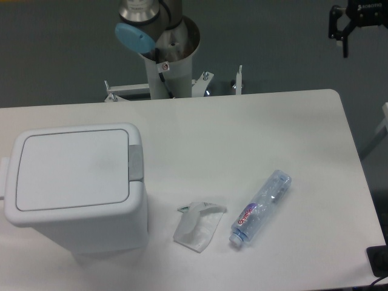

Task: Open the trash can

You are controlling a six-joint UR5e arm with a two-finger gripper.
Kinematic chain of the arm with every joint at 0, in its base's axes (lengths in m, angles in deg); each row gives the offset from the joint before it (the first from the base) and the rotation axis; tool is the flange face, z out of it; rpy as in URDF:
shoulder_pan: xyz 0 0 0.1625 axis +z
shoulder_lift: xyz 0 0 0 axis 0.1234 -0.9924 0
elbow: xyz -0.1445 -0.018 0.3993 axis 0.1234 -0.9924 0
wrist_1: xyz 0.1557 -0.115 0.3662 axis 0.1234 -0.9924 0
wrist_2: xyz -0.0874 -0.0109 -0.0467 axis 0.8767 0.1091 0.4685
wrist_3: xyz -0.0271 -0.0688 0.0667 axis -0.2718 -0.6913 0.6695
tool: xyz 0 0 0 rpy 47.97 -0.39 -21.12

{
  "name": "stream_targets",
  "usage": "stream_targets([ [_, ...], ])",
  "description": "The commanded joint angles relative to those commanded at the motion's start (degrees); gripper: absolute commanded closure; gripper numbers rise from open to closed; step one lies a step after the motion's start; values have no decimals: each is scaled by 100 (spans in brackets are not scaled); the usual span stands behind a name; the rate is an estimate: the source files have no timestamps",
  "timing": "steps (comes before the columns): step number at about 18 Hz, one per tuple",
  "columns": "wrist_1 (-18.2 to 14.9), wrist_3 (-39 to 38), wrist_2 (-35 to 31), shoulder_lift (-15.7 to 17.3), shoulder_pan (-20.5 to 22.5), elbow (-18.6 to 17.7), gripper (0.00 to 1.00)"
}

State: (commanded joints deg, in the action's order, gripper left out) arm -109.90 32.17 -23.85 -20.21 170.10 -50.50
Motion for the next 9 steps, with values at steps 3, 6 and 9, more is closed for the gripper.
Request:
stream_targets([
  [3,0,-9,-44,26,0,-9,0],
  [6,-26,-105,-44,-9,-96,53,0],
  [9,-18,-648,-44,-9,-254,35,0],
])
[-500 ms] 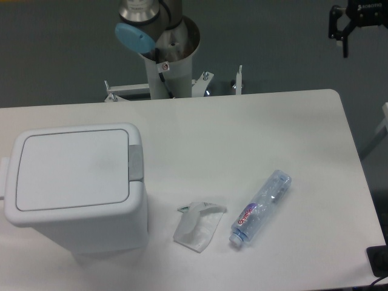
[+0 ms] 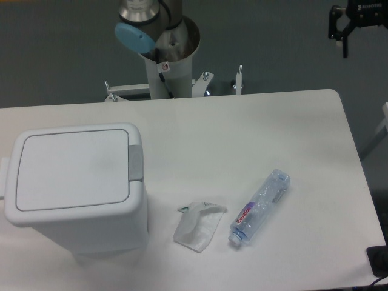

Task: Open the trash can

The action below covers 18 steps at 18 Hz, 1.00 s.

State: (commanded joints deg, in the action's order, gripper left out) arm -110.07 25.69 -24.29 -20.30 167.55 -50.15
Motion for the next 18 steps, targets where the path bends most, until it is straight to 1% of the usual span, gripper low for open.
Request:
stream_targets([
  [3,26,-1255,-78,9,-500,0,0],
  [5,26,-2265,-315,-9,-947,61,0],
  [7,18,-2979,-378,-123,-1509,149,0],
  [9,9,-3699,-361,-202,-1915,220,0],
  [10,0,-4199,-308,-237,-2082,255,0],
  [12,17,-5253,-194,-386,-2582,316,0],
  [13,9,-5641,-72,-430,-2741,377,0],
  [14,9,-5984,182,-500,-2838,404,0],
  [16,0,-6276,753,-536,-2883,387,0],
  [18,9,-6750,1368,-615,-2927,326,0],
])
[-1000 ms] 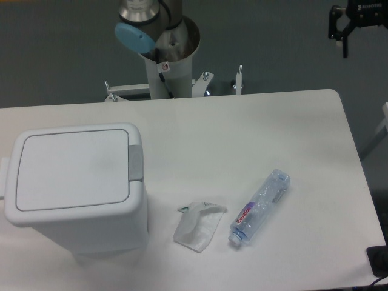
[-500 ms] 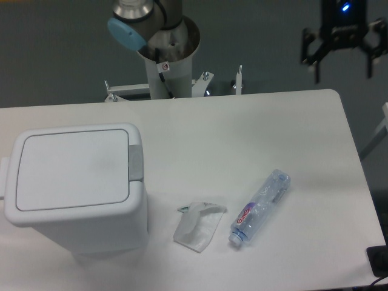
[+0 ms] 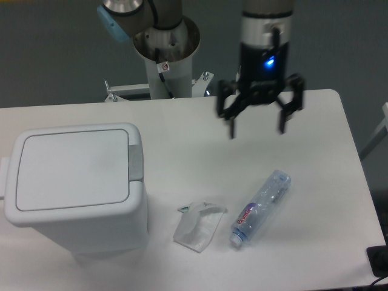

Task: Open the trash can
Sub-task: 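Move the open gripper down toward the trash can lid's hinge edge, then push the gripper against the lid edge to flip the lid upright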

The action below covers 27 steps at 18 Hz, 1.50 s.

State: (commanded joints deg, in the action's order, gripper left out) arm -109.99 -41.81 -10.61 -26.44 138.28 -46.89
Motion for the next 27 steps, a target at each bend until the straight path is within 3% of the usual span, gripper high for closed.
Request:
stream_targets([
  [10,96,-152,196,-326,-624,-123,0],
  [19,193,-108,170,-317,-695,-299,0],
  [24,571,-152,170,-290,-712,-562,0],
  [27,607,-152,170,-282,-703,-607,0],
])
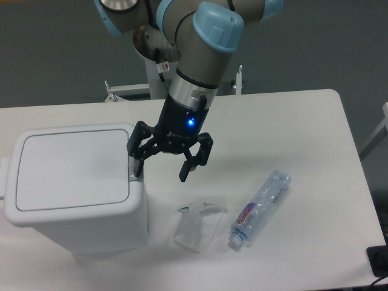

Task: Open the trash can
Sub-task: 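Push the gripper against the lid edge to flip the lid upright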

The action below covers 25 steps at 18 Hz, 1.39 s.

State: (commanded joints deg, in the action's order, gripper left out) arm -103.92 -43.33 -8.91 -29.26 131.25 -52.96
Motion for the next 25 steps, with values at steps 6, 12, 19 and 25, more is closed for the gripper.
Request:
stream_targets([
  [6,9,0,-9,9,-9,0,0],
  [12,9,-9,-9,9,-9,-9,0],
  [19,9,-9,-9,0,-9,-26,0],
  [25,88,-35,0,35,-62,122,0],
])
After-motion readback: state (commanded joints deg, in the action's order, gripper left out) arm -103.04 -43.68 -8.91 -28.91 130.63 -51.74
